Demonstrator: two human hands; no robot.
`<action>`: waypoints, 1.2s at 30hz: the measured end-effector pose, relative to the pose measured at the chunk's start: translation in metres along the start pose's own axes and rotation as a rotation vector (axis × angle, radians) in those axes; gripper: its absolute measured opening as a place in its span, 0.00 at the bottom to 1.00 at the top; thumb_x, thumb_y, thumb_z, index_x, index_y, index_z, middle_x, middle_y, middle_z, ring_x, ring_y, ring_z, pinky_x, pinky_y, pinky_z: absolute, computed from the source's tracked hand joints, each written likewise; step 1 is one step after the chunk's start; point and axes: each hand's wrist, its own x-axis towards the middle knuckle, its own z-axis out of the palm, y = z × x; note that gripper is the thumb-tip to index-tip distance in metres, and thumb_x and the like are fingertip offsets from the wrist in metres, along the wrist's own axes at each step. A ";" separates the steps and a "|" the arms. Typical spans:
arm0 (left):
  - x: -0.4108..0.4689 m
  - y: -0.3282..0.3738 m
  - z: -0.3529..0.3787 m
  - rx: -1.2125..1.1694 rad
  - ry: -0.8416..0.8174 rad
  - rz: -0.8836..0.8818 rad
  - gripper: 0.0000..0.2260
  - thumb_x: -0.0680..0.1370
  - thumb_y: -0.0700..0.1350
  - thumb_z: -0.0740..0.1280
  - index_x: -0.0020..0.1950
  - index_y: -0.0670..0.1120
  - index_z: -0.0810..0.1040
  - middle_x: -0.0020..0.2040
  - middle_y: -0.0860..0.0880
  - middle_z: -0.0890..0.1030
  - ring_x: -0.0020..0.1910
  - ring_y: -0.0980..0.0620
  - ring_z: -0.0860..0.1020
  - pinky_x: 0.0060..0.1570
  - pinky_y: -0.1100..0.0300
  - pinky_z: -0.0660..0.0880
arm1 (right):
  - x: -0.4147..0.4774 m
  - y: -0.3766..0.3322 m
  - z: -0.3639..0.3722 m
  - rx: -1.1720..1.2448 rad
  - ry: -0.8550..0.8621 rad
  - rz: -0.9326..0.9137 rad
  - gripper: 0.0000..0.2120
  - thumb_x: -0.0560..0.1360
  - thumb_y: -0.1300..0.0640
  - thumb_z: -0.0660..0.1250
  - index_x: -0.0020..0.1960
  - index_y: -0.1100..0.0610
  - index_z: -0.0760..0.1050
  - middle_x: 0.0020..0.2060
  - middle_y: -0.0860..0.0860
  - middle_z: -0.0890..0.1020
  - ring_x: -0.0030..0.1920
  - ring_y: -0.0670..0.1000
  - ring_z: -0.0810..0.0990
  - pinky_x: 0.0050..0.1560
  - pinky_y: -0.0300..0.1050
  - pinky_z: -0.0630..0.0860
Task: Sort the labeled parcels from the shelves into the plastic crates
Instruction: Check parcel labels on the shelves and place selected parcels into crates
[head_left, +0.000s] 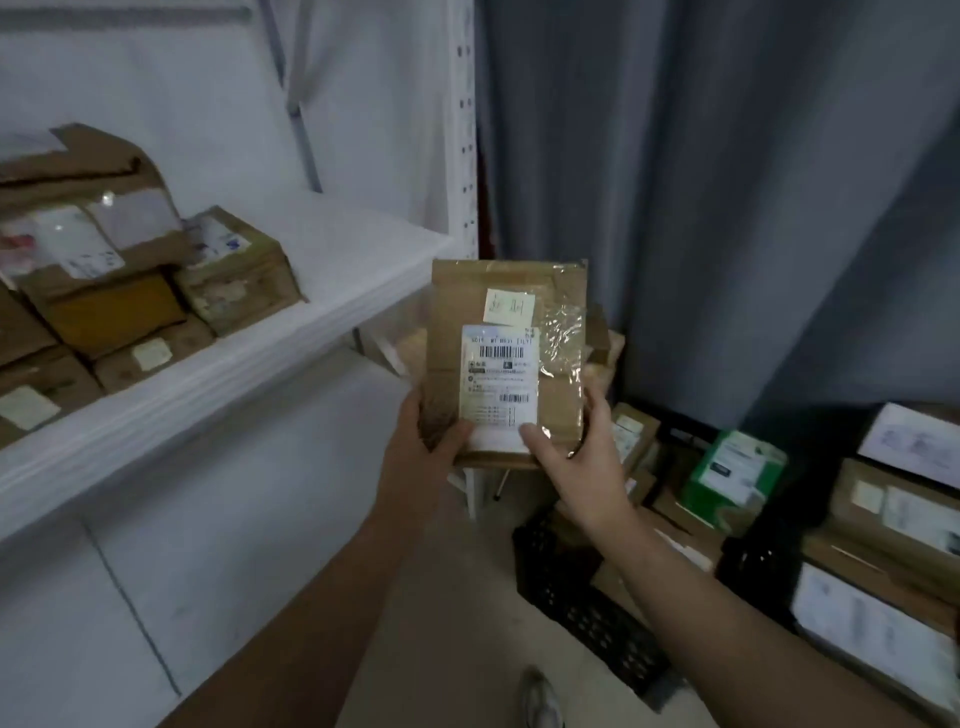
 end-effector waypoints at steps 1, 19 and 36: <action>-0.011 -0.001 0.010 0.000 -0.027 -0.017 0.25 0.77 0.42 0.69 0.72 0.50 0.66 0.58 0.60 0.77 0.56 0.61 0.77 0.53 0.69 0.75 | -0.013 0.006 -0.010 -0.014 0.025 0.033 0.39 0.72 0.53 0.74 0.74 0.47 0.55 0.57 0.32 0.73 0.57 0.33 0.75 0.52 0.23 0.69; -0.156 0.019 0.300 0.076 -0.623 -0.138 0.22 0.81 0.49 0.61 0.74 0.51 0.61 0.64 0.52 0.75 0.56 0.55 0.76 0.53 0.58 0.75 | -0.177 0.098 -0.319 0.101 0.424 0.477 0.33 0.70 0.51 0.75 0.70 0.49 0.63 0.60 0.46 0.79 0.55 0.45 0.80 0.49 0.37 0.78; -0.220 0.016 0.516 0.113 -0.771 -0.329 0.26 0.76 0.47 0.70 0.69 0.59 0.60 0.57 0.59 0.73 0.60 0.57 0.73 0.58 0.57 0.73 | -0.229 0.182 -0.547 0.115 0.291 0.737 0.28 0.72 0.59 0.74 0.69 0.50 0.70 0.57 0.51 0.82 0.54 0.51 0.83 0.54 0.52 0.81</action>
